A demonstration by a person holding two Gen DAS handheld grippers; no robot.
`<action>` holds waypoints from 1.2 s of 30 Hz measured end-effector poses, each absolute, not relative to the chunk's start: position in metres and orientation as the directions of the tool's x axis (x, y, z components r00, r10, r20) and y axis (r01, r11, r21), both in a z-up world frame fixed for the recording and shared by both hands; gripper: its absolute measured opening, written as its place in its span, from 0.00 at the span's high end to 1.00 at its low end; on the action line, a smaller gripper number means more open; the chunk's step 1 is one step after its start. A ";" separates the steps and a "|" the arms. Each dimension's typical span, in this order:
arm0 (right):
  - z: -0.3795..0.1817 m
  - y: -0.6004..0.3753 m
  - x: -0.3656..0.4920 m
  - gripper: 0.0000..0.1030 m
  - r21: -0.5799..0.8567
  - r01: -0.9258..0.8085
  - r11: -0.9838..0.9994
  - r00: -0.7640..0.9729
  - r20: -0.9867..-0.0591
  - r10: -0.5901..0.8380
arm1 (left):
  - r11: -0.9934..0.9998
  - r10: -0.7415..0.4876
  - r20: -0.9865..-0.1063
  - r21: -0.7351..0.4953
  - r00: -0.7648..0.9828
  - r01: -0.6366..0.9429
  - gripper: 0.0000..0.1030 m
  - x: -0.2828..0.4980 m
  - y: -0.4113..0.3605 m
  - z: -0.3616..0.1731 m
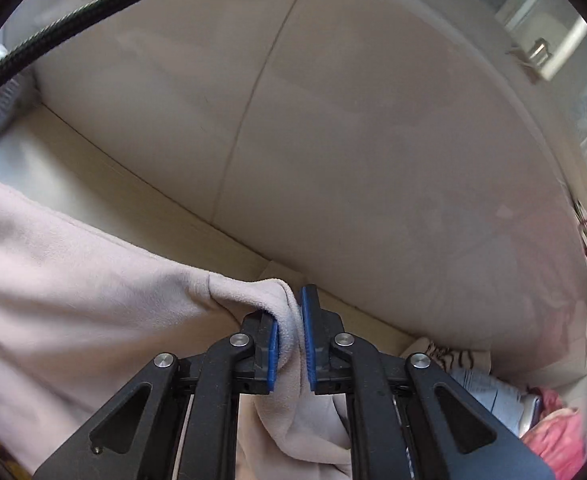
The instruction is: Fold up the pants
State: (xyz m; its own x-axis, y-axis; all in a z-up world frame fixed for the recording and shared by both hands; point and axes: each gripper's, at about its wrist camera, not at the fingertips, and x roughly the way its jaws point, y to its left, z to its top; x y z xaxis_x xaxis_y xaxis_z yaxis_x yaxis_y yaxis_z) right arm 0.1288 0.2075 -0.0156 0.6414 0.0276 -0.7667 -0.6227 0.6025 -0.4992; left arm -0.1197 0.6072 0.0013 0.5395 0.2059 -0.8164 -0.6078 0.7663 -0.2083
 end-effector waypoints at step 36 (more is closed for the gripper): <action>0.008 0.199 0.085 0.63 -0.484 -0.600 0.636 0.612 -0.791 -0.024 | 0.912 0.243 -0.916 0.102 0.321 -0.397 0.82 -0.029 0.563 -0.045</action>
State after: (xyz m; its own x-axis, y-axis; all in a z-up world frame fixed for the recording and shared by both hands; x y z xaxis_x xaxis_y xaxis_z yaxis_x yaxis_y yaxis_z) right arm 0.0846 0.1987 0.0076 0.6117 -0.0244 -0.7907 -0.6004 0.6365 -0.4841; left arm -0.0290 0.5626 -0.0453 0.3210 0.2425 -0.9155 -0.3971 0.9121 0.1024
